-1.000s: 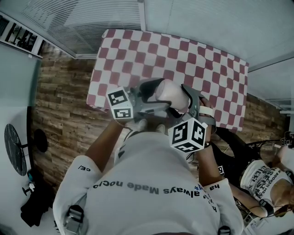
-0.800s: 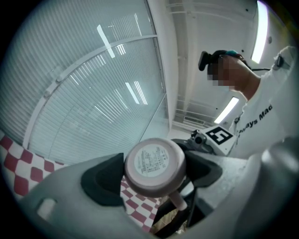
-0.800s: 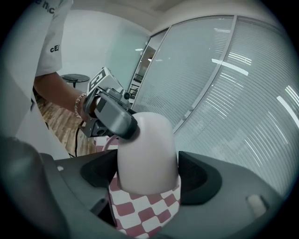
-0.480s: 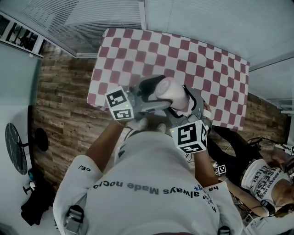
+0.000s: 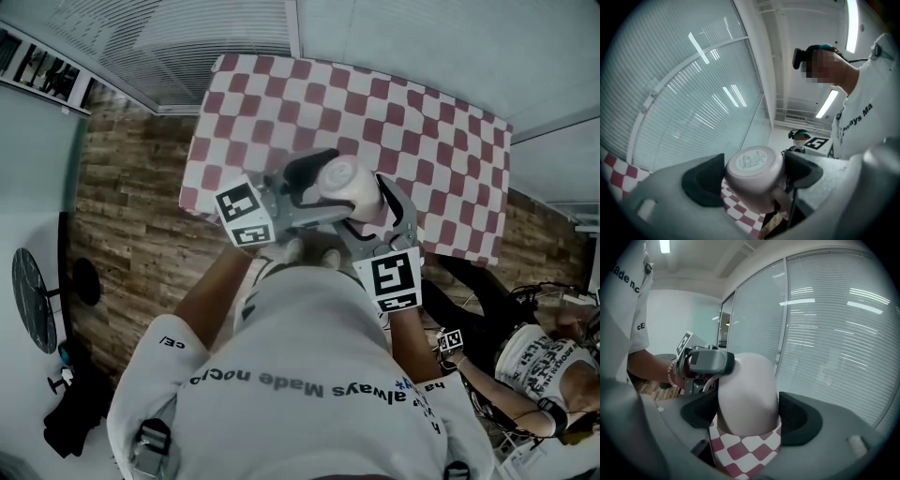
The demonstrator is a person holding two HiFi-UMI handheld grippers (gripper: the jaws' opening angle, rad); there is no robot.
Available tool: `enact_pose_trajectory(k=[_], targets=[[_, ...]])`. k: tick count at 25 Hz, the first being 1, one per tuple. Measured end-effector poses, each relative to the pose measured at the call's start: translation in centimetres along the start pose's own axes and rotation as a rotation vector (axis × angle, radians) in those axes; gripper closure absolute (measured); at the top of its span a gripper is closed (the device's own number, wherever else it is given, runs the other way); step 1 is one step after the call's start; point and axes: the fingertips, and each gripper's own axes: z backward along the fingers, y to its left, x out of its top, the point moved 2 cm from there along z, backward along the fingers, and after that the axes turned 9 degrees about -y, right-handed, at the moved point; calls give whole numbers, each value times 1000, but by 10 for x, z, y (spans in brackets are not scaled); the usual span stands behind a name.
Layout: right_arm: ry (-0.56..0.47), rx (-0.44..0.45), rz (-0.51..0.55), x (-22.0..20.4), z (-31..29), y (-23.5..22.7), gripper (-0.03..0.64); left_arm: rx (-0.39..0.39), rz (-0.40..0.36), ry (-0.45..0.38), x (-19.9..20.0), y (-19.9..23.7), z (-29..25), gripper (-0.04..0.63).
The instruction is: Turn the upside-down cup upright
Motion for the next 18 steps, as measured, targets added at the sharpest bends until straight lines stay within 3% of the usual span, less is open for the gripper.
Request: enact_pose_trajectory(k=[8, 18], targets=[[-133, 13, -157, -2, -1, 4, 216, 25, -70, 8, 4, -5, -1, 190], [-121, 39, -183, -17, -8, 8, 218, 13, -179, 93, -8, -7, 1, 192]])
